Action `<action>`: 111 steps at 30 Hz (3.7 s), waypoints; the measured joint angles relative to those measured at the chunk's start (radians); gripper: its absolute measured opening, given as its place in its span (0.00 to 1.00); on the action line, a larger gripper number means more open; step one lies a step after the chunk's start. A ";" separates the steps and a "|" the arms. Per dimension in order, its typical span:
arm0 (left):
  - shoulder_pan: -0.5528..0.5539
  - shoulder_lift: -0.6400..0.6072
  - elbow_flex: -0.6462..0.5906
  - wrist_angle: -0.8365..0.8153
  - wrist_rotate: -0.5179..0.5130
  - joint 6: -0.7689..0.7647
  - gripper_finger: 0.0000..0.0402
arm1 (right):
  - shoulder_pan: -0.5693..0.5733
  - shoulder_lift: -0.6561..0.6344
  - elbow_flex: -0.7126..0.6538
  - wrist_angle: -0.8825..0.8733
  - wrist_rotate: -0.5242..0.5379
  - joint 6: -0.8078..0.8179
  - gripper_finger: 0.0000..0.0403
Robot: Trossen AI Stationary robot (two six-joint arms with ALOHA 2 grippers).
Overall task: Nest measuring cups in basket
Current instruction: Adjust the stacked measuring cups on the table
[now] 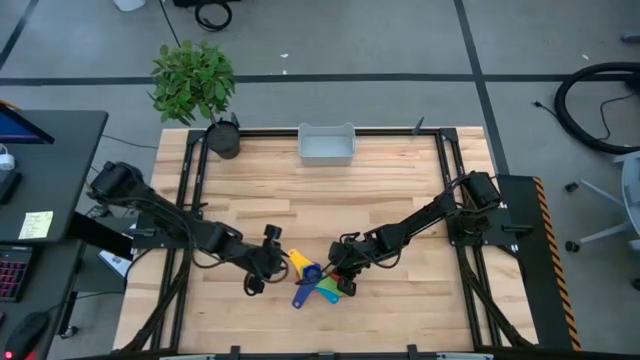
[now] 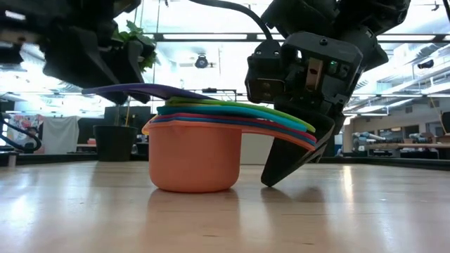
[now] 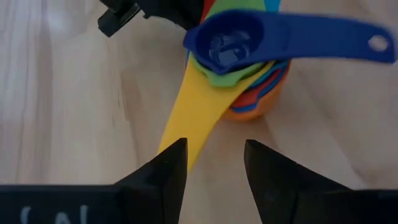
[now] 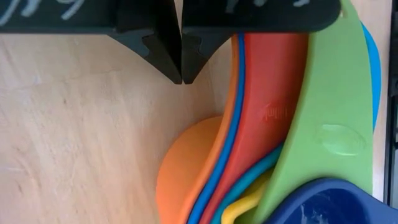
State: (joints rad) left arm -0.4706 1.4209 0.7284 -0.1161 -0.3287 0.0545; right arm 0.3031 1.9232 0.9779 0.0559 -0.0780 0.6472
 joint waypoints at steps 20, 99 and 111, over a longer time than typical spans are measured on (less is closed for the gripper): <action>-0.032 0.125 0.000 0.086 -0.174 0.123 0.41 | -0.003 0.001 0.000 0.003 -0.007 0.004 0.00; 0.045 0.172 0.078 0.205 -0.060 0.203 0.01 | -0.013 -0.007 0.000 0.006 -0.156 0.014 0.00; 0.204 0.172 0.195 0.033 0.153 0.258 0.00 | 0.013 -0.194 0.000 -0.227 -0.221 0.035 0.00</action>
State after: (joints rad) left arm -0.2662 1.5932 0.9230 -0.0833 -0.1753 0.3123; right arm 0.3165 1.7292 0.9780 -0.1711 -0.2989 0.6818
